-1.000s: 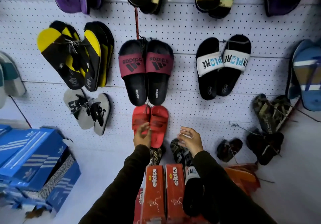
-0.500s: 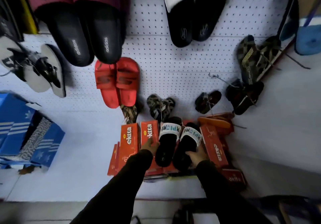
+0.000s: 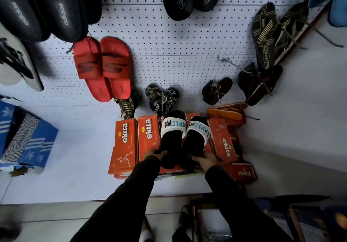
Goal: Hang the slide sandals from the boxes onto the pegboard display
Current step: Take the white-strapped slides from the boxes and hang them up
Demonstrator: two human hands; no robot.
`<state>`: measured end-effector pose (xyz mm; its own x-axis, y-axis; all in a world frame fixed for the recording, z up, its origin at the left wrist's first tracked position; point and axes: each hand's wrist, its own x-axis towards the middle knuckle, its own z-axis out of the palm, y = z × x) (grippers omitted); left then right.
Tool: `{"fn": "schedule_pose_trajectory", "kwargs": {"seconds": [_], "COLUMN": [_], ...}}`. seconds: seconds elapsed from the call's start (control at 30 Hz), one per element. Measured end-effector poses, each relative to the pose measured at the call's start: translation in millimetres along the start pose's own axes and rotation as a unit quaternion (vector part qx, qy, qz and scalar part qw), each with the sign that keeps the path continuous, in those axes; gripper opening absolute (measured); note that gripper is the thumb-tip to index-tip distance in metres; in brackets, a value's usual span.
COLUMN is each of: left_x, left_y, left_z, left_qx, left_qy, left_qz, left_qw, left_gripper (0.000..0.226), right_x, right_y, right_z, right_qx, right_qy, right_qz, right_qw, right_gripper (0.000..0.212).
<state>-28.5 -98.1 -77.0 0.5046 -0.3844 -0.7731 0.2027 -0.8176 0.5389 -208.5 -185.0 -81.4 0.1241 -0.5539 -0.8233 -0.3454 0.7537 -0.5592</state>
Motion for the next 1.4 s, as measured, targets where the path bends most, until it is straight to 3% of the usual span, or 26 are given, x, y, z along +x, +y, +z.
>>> {"fn": "schedule_pose_trajectory", "kwargs": {"seconds": [0.17,0.33,0.5,0.63,0.93,1.23,1.4], "left_x": [-15,-38,-67,-91,-147,-200,-229], "left_y": [-10,-13,8,34,115,204,254], "left_z": [-4,-17,-39,-55,-87,-125,-136], "left_qx": [-0.056,-0.132,-0.204,-0.244,-0.3,-0.301,-0.305], "left_qy": [-0.024,-0.007,-0.014,-0.011,0.014,0.009,0.006], "left_qz": [0.009,0.057,0.099,0.174,0.361,0.483,0.522], "left_qw": [0.998,0.99,0.974,0.954,0.883,0.823,0.796], "left_gripper": [0.054,0.044,0.023,0.05,0.043,0.024,0.036], "right_x": [-15,-50,-84,-115,-187,-263,-289], "right_y": [2,-10,-38,-67,-151,-236,-280], "right_z": [-9,-6,2,5,0,-16,-25], "right_qx": [0.012,0.038,0.099,0.128,0.153,0.167,0.178], "right_qy": [-0.001,-0.023,-0.034,-0.028,-0.022,-0.035,-0.035], "right_qz": [-0.01,-0.074,-0.136,-0.209,-0.353,-0.47,-0.524], "right_qw": [1.0,0.996,0.985,0.969,0.923,0.866,0.832], "right_gripper": [0.047,0.042,0.058,0.056,0.059,0.056,0.055]}}
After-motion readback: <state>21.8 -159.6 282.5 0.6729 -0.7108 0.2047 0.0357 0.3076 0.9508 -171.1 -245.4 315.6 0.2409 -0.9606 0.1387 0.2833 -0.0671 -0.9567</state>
